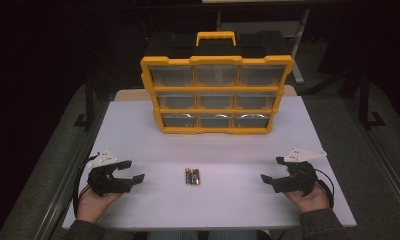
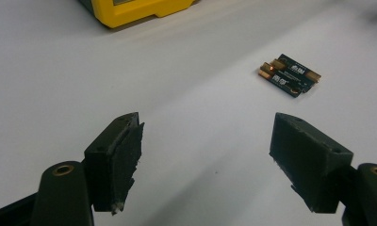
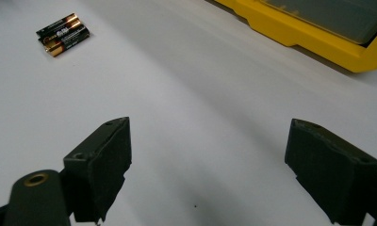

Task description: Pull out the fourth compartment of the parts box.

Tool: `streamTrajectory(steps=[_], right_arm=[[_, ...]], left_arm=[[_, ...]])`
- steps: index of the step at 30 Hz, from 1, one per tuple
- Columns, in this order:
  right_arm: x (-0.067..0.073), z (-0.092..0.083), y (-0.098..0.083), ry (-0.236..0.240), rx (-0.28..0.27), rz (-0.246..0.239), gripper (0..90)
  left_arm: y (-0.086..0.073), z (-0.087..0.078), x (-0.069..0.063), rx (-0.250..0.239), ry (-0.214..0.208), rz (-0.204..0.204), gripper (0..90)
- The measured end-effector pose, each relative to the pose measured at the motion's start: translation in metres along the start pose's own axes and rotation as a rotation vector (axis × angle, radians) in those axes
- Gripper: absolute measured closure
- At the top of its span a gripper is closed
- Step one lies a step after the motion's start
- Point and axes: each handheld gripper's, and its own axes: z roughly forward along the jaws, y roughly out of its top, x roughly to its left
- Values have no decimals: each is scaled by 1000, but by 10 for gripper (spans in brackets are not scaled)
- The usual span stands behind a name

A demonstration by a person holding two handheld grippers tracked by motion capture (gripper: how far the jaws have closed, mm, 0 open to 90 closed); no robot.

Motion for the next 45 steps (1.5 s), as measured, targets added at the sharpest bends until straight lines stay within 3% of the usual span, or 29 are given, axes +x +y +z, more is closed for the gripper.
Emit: streamTrajectory(steps=[12,23,33,40,45], right_arm=[[2,2,1,1,11,-7,144],[6,2,3,8,12,-18,150],[2,3,0,7,10,5,152],[3,4,0,7,19,4,151],[3,0,3,2,10,-8,155]], left_arm=[[-2,-1,2,3,-36,-20,274],[2,-2,-2,4,-40,2,274],[3,0,-3,15,-65,5,281],[5,-1,0,33,-105,-7,302],[11,1,-1,66,-147,15,311]])
